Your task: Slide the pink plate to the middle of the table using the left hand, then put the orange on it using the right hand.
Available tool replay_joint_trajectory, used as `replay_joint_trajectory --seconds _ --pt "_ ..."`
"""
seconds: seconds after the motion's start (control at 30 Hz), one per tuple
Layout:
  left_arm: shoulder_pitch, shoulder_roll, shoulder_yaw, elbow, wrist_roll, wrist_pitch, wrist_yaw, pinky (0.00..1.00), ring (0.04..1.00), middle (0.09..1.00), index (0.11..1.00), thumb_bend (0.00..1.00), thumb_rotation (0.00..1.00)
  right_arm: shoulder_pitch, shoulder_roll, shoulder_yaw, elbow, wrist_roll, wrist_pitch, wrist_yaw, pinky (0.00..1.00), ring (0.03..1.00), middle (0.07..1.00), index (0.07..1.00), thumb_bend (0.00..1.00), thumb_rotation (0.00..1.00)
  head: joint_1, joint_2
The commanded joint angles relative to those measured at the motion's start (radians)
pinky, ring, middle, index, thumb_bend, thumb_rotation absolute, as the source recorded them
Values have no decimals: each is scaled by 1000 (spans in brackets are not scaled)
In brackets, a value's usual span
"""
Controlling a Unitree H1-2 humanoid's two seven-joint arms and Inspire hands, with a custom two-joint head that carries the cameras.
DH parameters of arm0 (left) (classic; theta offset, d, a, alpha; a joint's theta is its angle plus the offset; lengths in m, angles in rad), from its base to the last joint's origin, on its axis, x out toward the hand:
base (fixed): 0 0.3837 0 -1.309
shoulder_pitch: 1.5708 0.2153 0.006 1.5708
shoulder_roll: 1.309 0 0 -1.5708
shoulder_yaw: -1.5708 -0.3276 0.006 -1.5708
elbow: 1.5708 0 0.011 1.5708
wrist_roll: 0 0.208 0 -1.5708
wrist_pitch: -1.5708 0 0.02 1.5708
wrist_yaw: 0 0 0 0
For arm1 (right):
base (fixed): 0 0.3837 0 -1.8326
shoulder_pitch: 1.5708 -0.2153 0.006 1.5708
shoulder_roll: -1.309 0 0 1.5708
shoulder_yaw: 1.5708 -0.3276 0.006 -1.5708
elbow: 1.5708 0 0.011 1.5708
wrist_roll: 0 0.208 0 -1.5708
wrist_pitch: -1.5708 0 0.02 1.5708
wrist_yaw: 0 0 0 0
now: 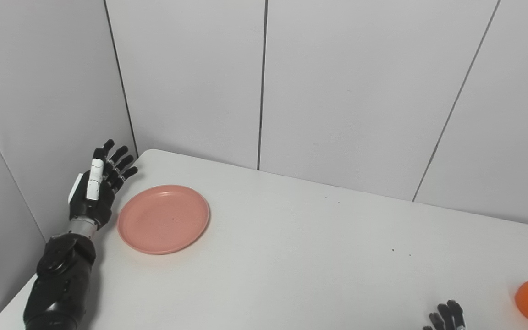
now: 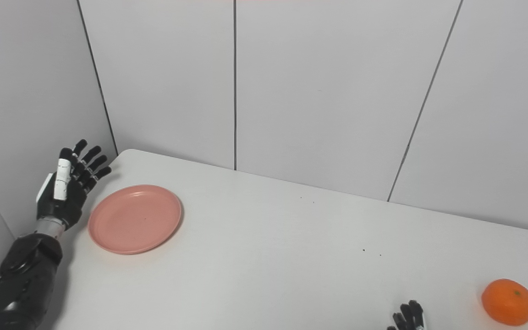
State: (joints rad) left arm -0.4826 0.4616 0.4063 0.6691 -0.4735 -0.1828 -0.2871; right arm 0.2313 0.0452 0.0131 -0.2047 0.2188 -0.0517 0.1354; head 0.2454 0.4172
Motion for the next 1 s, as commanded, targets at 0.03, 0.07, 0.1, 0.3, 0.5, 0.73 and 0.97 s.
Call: replay_joint_trajectory --seconds 0.03,0.07,0.1,0.3,0.5,0.73,0.97 --pt "-50 14 9 -8 3 -40 9 792 896 896 964 1000 792 72 -4 1 50 2 50 -12 1000 1000 1000 1000 826 1000 -1 2" --pt "-51 13 6 7 -1 -47 -5 792 896 896 964 1000 792 72 -4 1 50 1 50 -12 1000 1000 1000 1000 827 1000 -2 2" --pt "-51 13 4 17 -3 -52 -16 806 906 901 970 1000 795 71 -3 2 50 1 49 -12 1000 1000 1000 1000 818 1000 -2 2" --pt "-37 4 -26 22 18 -47 -20 847 922 930 983 993 838 73 -2 3 47 0 50 -12 1000 1000 1000 1000 818 1000 -5 5" --pt "-36 8 -39 61 43 -80 -16 921 925 927 974 1000 817 74 1 5 48 -1 44 -13 1000 1000 1000 1000 807 1000 -9 7" --pt "-37 23 -36 83 46 -78 -24 958 928 925 974 1000 816 75 -2 8 46 -5 42 -10 1000 1000 1000 1000 809 1000 -9 9" --pt "-19 39 -35 68 48 -66 -30 886 917 918 1000 995 825 75 -5 6 43 -3 50 -11 1000 1000 1000 1000 818 1000 -7 12"
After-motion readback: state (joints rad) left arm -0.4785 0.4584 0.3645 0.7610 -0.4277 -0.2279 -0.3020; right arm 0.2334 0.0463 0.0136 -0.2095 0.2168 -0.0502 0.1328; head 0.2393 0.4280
